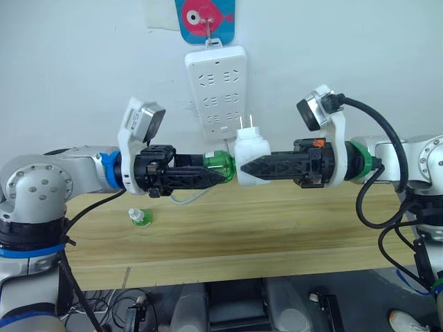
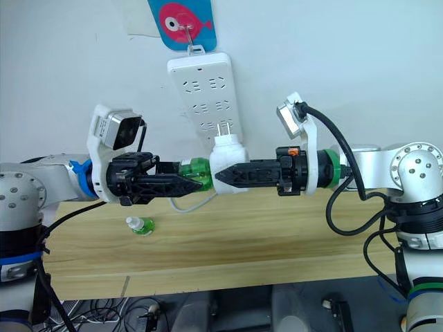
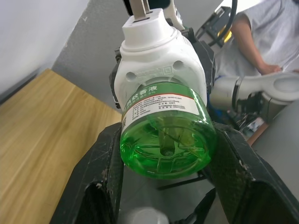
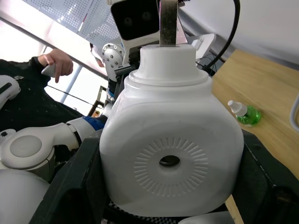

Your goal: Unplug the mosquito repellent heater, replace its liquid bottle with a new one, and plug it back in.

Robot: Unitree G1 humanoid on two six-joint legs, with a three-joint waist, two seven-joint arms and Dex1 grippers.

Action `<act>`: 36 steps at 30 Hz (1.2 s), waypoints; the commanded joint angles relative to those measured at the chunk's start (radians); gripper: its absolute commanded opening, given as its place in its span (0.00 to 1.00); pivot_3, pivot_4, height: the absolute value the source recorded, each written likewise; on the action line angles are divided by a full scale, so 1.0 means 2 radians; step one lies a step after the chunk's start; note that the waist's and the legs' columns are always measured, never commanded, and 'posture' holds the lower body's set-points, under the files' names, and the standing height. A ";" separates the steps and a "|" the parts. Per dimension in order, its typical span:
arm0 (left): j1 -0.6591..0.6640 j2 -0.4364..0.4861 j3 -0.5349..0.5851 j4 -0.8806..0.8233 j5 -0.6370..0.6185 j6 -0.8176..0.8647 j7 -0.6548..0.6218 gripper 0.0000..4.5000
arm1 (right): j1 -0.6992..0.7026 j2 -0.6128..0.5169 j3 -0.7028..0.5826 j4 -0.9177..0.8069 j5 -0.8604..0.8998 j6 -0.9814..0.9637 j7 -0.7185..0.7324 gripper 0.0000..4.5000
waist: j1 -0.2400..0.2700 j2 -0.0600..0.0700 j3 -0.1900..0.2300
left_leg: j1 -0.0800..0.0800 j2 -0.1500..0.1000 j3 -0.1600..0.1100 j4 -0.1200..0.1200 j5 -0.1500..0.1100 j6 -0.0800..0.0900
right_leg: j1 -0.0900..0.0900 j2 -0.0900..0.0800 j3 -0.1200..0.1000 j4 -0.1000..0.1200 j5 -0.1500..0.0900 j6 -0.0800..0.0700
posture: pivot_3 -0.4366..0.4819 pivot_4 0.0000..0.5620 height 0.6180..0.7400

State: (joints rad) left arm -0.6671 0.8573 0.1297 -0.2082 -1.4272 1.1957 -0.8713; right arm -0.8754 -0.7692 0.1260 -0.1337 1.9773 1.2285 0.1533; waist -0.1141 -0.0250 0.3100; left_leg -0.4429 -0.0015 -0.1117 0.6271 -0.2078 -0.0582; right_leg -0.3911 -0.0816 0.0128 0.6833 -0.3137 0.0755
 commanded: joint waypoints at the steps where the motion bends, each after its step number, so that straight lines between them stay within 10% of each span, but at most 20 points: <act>1: -0.023 -0.002 0.053 0.017 -0.075 -0.002 0.049 0.49 | 0.010 -0.002 0.023 -0.022 -0.003 0.016 -0.004 0.67 | 0.000 0.000 0.000 | 0.000 0.000 0.000 0.000 0.000 0.000 | 0.000 0.000 0.000 0.000 0.000 0.000 | 0.31 0.54 0.92; 12: -0.011 0.011 0.049 0.009 -0.094 0.008 0.063 0.49 | 0.006 0.002 0.021 -0.021 -0.003 0.014 0.003 0.67 | 0.000 0.000 0.000 | 0.000 0.000 0.000 0.000 0.001 -0.001 | 0.000 0.000 0.000 0.000 0.000 0.000 | 0.31 0.54 0.92; 16: -0.005 0.018 0.049 0.002 -0.079 0.009 0.044 0.79 | 0.006 0.004 0.021 -0.020 -0.003 0.012 0.003 0.67 | 0.000 0.000 0.000 | 0.000 0.000 0.000 0.000 0.001 -0.001 | 0.000 0.000 0.000 0.000 0.000 0.000 | 0.31 0.54 0.92; 19: 0.011 0.014 0.052 -0.031 -0.016 -0.033 0.003 0.99 | 0.008 0.008 0.018 -0.016 -0.003 0.009 0.001 0.67 | 0.000 0.000 0.000 | 0.000 0.000 0.001 0.000 0.001 -0.001 | 0.000 0.000 0.001 0.000 0.000 0.000 | 0.31 0.53 0.92; 36: 0.037 -0.024 -0.020 -0.032 0.389 -0.480 -0.216 0.99 | 0.025 0.053 -0.038 0.022 -0.003 0.004 -0.047 0.67 | 0.002 0.000 0.000 | 0.000 0.000 0.001 -0.001 0.001 -0.002 | 0.000 0.000 0.001 0.000 0.000 0.000 | 0.31 0.50 0.92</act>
State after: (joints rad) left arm -0.5997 0.8130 0.0887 -0.2652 -0.7128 0.3477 -1.2635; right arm -0.8298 -0.6680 0.0939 -0.0752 1.9483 1.2467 0.0667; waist -0.1095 -0.0251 0.3098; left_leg -0.4430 -0.0011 -0.1095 0.6261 -0.2061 -0.0613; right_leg -0.3915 -0.0814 0.0139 0.6826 -0.3137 0.0755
